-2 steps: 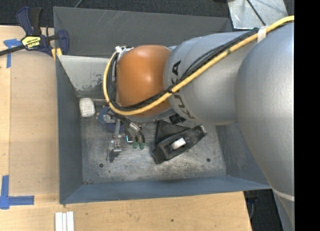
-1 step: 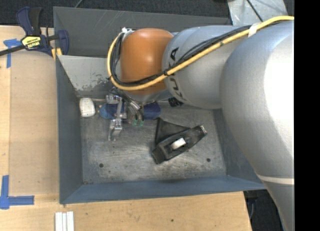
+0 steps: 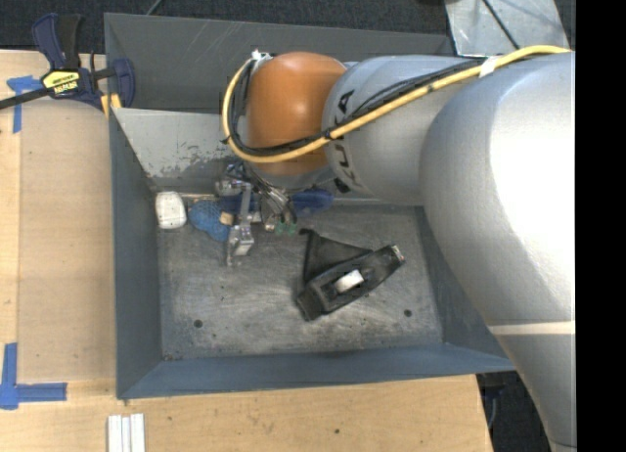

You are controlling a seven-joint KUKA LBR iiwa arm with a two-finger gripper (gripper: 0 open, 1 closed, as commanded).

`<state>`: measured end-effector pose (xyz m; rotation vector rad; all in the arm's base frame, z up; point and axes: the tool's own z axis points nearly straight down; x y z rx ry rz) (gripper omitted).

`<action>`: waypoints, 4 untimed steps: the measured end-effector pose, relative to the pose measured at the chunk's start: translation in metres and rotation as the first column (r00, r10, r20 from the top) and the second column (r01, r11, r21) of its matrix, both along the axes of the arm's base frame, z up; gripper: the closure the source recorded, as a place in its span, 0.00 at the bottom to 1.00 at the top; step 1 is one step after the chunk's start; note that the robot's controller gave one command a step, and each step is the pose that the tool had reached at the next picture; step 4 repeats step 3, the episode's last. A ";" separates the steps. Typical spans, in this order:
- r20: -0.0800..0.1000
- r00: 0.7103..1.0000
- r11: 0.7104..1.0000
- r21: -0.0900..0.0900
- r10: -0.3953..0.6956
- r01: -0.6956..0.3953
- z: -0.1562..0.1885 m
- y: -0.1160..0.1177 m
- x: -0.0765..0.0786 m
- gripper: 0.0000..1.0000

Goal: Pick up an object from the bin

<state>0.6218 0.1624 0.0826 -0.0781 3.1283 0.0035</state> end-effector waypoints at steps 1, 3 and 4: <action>-0.006 1.000 1.000 0.000 -0.001 0.001 -0.001 0.001 -0.002 1.00; 0.000 0.916 0.916 -0.004 0.400 -0.400 0.156 0.003 -0.010 1.00; 0.000 0.916 0.916 -0.004 0.400 -0.400 0.156 0.003 -0.010 1.00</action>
Offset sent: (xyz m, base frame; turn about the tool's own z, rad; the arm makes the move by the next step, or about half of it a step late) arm 0.0000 0.0000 0.0000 0.0000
